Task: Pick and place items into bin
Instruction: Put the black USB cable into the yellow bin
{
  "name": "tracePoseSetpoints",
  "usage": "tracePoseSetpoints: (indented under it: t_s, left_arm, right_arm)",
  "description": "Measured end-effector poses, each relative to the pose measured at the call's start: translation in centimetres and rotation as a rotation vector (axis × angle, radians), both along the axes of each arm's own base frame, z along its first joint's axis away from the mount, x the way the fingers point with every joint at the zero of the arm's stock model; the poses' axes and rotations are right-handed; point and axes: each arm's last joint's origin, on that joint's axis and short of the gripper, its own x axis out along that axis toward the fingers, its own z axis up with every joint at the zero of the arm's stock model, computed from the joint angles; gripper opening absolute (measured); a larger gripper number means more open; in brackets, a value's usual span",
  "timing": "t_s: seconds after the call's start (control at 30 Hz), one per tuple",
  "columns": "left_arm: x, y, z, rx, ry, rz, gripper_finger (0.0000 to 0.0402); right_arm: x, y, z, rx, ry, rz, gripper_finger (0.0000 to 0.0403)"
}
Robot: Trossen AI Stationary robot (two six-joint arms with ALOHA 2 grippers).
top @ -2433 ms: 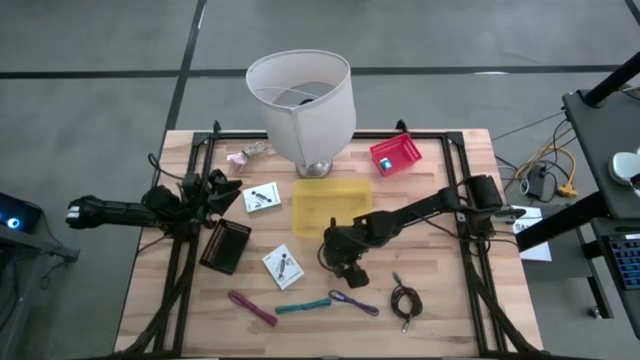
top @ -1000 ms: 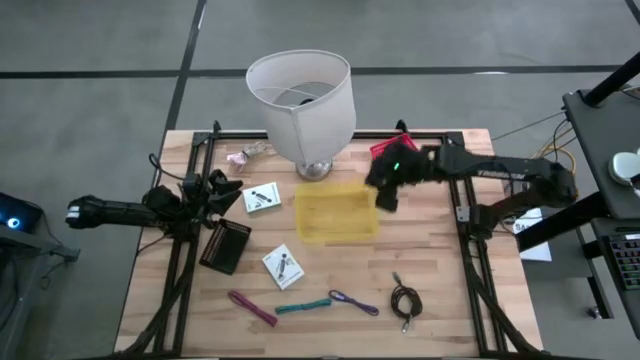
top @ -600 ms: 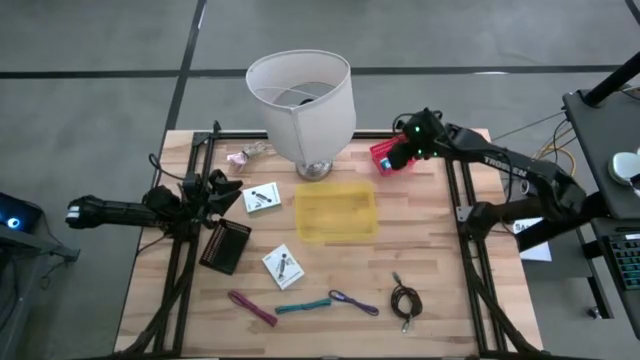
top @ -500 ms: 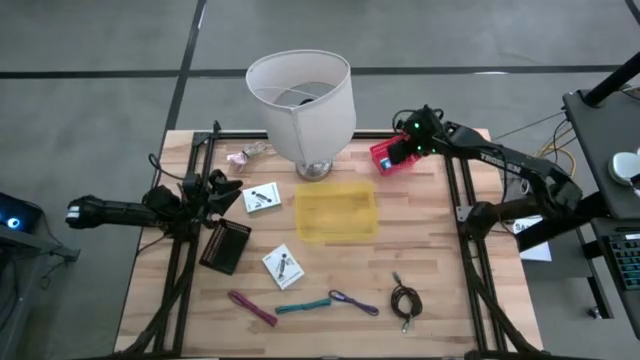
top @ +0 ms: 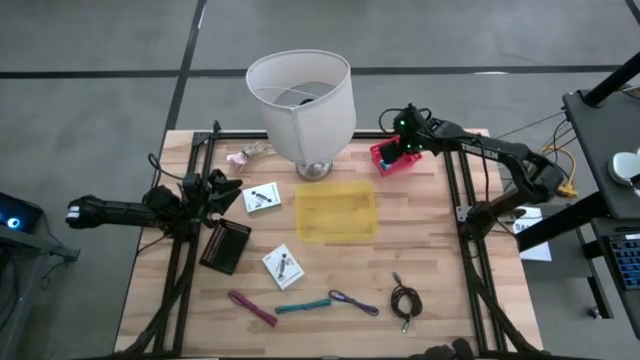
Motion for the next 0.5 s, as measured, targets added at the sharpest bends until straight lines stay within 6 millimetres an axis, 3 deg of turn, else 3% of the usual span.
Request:
tracePoseSetpoints:
  t_s: [0.17,0.3,0.5]
  left_arm:
    - [0.0,0.0,0.0,0.0,0.0,-0.001,0.0164]
    - [0.0,0.0,0.0,0.0,0.001,-0.001,0.0164]
    - [0.0,0.0,0.0,0.0,0.002,-0.001,0.0164]
  right_arm:
    - [0.1,0.0,0.2,0.004,-0.012,0.0,0.0252]
    - [0.2,0.6,1.9,0.057,-0.148,0.098,0.0257]
    - [0.9,4.6,5.1,0.207,-0.437,0.462,0.0245]
